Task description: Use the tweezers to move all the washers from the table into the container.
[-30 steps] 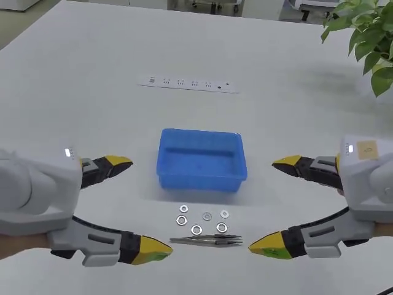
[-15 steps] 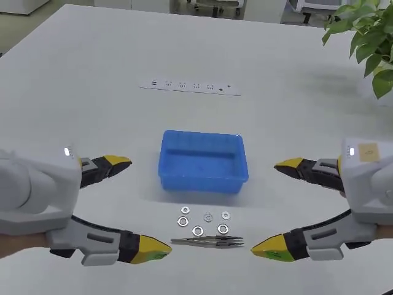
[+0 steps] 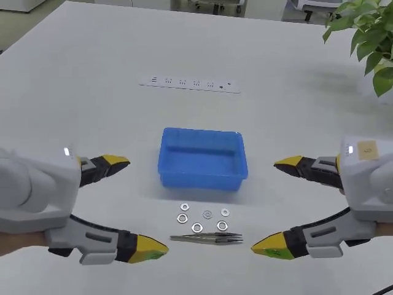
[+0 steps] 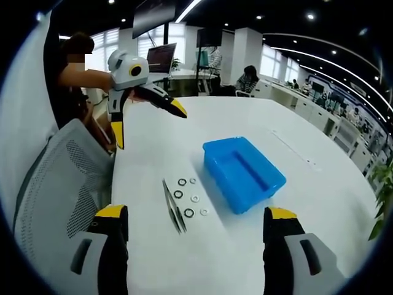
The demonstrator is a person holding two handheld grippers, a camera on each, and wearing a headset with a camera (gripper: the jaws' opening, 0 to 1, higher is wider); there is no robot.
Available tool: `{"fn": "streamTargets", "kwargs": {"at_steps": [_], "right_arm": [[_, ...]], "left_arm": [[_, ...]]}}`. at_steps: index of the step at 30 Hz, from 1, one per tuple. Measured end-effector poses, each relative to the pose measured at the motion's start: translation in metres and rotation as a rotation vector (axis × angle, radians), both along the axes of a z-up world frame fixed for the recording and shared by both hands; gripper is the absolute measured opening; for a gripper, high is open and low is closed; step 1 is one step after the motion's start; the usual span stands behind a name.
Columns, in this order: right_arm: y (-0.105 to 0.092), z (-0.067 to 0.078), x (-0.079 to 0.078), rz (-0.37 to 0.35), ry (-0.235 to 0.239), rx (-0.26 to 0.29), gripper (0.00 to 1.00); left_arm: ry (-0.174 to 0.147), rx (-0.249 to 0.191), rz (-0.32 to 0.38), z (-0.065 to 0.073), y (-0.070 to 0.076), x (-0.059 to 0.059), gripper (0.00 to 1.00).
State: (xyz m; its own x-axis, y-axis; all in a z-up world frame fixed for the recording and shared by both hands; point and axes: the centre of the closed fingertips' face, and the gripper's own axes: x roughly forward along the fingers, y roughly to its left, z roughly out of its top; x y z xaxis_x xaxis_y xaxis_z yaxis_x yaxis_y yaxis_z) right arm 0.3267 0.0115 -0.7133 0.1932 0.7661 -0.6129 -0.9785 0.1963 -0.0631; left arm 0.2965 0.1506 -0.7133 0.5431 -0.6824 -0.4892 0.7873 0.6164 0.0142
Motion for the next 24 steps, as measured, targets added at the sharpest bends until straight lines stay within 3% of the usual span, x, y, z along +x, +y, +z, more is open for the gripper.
{"fn": "streamTargets", "kwargs": {"at_steps": [6, 10, 19, 24], "right_arm": [[0.004, -0.013, -0.003, 0.004, 0.016, -0.008, 0.89], [0.011, -0.023, -0.01, 0.023, 0.039, -0.022, 0.82], [0.029, -0.05, -0.019, 0.091, 0.06, -0.075, 0.66], [0.038, -0.065, -0.024, 0.12, 0.071, -0.115, 0.5]], "left_arm": [[0.013, 0.002, 0.01, -0.013, -0.002, -0.002, 0.99], [0.032, 0.012, 0.001, -0.023, -0.006, -0.002, 0.97], [0.063, 0.038, -0.058, -0.046, -0.016, -0.004, 0.72], [0.091, 0.069, -0.1, -0.06, -0.024, -0.007, 0.58]]}}
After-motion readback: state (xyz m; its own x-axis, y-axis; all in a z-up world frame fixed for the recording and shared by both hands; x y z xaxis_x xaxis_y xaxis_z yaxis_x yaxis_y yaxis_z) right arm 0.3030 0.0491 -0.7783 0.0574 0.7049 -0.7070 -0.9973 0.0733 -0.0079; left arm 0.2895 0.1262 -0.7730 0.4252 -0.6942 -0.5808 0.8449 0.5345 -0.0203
